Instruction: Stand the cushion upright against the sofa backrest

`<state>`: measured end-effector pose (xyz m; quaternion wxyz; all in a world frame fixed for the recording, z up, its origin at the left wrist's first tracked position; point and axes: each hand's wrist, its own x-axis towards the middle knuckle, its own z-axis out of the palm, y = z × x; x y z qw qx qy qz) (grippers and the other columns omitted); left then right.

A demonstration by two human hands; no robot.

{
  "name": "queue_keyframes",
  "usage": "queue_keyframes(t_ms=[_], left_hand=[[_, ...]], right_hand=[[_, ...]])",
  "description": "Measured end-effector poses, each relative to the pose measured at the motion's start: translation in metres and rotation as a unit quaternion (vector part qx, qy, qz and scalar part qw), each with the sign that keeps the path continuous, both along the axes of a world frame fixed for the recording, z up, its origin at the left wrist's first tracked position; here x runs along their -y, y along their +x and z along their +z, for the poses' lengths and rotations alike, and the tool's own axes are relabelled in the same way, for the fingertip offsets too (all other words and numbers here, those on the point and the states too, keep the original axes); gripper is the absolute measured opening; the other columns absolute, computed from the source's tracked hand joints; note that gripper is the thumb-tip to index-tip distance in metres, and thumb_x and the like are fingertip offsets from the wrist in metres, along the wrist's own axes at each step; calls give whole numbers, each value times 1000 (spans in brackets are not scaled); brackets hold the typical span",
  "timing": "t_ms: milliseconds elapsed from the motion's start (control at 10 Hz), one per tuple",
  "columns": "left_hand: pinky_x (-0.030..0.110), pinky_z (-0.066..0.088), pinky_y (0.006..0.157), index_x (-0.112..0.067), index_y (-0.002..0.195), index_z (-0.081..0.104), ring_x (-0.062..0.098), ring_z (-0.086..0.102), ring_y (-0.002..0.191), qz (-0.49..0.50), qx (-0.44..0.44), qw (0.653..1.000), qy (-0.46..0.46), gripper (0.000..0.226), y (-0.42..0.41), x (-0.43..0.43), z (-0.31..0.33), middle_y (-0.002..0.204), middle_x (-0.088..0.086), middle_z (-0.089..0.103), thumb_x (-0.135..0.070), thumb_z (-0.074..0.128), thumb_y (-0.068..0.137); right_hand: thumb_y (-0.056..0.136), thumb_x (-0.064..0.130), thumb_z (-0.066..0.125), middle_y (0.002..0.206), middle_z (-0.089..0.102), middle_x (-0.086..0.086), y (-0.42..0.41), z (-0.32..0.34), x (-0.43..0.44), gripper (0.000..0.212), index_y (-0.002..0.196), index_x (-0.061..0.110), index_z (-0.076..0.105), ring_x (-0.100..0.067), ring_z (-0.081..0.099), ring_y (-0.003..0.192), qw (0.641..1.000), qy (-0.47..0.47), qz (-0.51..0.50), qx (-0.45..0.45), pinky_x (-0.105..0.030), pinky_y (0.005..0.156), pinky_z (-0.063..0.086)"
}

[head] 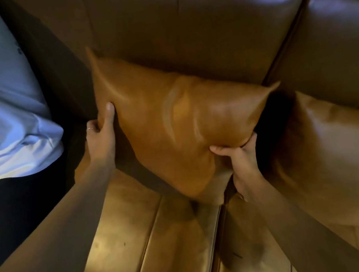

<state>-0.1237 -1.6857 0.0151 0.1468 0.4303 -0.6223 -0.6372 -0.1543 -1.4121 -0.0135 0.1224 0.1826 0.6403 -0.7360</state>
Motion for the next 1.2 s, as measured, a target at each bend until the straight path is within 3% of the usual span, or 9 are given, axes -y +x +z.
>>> queue_keyframes(t_ms=[100, 200, 300, 400, 600, 900, 1100, 1200], left_hand=[[42, 41, 107, -22, 153, 38, 24, 51, 130, -35, -23, 998, 36, 92, -4, -3, -2, 146, 2, 51, -75, 59, 81], [54, 37, 109, -31, 159, 25, 30, 41, 140, -109, 9, 988, 109, 108, -6, -15, -13, 157, 1, 40, -80, 62, 70], [61, 33, 112, -34, 160, 17, 34, 34, 145, -132, 22, 983, 124, 109, -12, -18, -21, 163, 0, 32, -77, 66, 73], [68, 31, 112, -33, 160, 14, 35, 31, 147, -105, 35, 986, 125, 110, -21, -15, -21, 164, 1, 30, -73, 70, 74], [68, 32, 111, -32, 161, 11, 37, 28, 149, -105, 65, 986, 112, 113, -30, -9, -27, 166, 2, 24, -73, 69, 74], [69, 26, 114, -32, 161, 9, 38, 26, 150, -127, 116, 981, 90, 117, -39, -11, -26, 168, 3, 21, -79, 67, 71], [52, 33, 113, -19, 160, 24, 38, 40, 141, -187, 181, 965, -18, 100, -18, -21, -20, 159, 9, 38, -80, 50, 84], [42, 44, 100, -18, 156, 31, 37, 52, 130, -258, 248, 922, -148, 77, 11, -41, -12, 147, 11, 51, -63, 48, 96]], right_hand=[[67, -11, 79, 123, 57, 9, -8, 7, -4, 100, 145, 31, 32, -11, 59, 105, 1000, -8, -12, -8, -29, 80, 50], [70, -3, 80, 131, 56, 5, -18, 6, -9, 103, 150, 34, 28, -14, 57, 103, 999, -26, -4, 28, -32, 74, 48], [72, 4, 83, 135, 54, 3, -22, 2, -8, 103, 153, 34, 27, -16, 57, 106, 999, -19, 5, 34, -34, 79, 49], [68, 12, 89, 137, 55, 2, -23, 1, -5, 101, 150, 32, 32, -23, 57, 119, 1000, 13, -16, 13, -43, 100, 50], [66, 18, 91, 135, 56, 3, -24, -9, 1, 99, 148, 29, 35, -23, 57, 122, 998, 51, -36, 0, -48, 107, 46], [49, 61, 86, 145, 51, -2, -31, -24, 3, 123, 151, 31, 24, -26, 53, 131, 984, 177, 18, -1, -49, 110, 44], [75, 67, 72, 155, 40, -12, -25, -4, -11, 113, 158, 20, 11, -38, 44, 138, 937, 332, 99, 39, -50, 110, 40], [91, 64, 54, 155, 38, -14, -3, 14, -25, 93, 158, 17, 11, -39, 43, 138, 874, 463, 147, 14, -54, 109, 39]])
